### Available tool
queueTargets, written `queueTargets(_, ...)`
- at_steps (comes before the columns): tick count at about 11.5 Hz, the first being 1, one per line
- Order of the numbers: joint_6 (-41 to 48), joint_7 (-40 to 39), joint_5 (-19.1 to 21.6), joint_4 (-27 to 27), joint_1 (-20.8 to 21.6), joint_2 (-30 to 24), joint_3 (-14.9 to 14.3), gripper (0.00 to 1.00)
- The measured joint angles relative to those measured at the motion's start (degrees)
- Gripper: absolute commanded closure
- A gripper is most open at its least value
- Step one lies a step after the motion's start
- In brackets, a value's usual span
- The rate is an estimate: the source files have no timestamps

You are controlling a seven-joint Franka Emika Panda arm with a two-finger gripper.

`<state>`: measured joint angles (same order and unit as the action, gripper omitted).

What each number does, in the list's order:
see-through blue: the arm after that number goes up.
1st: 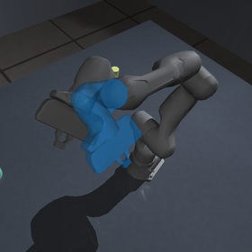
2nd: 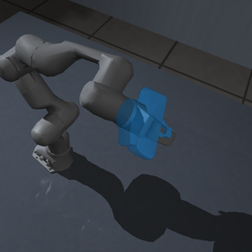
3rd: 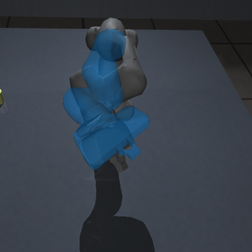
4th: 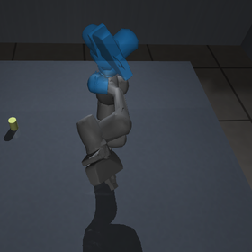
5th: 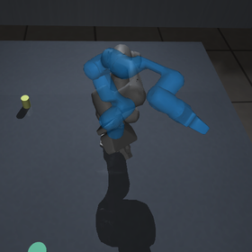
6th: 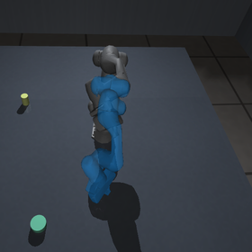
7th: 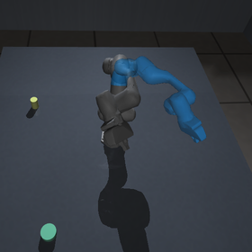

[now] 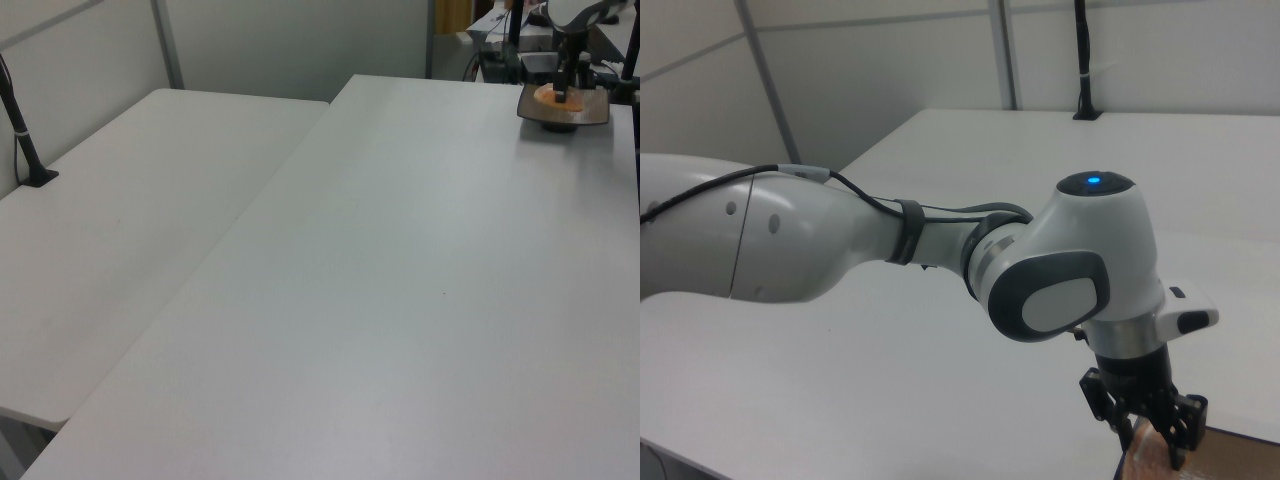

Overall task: Bread is placed on a ceramic plate
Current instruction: 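Carry the bread roll onto the brown ceramic plate and lower it, then open the gripper to release the bread roll on the plate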

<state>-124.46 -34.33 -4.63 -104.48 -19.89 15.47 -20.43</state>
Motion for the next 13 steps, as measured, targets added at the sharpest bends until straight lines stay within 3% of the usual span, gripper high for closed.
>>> queueTargets(8, 0.0, 0.2, 0.6, 0.3, 0.6, 0.1, 0.0, 0.00)
queueTargets(13, 3.1, 0.2, 10.0, 1.5, 2.4, -5.3, 0.8, 0.00)
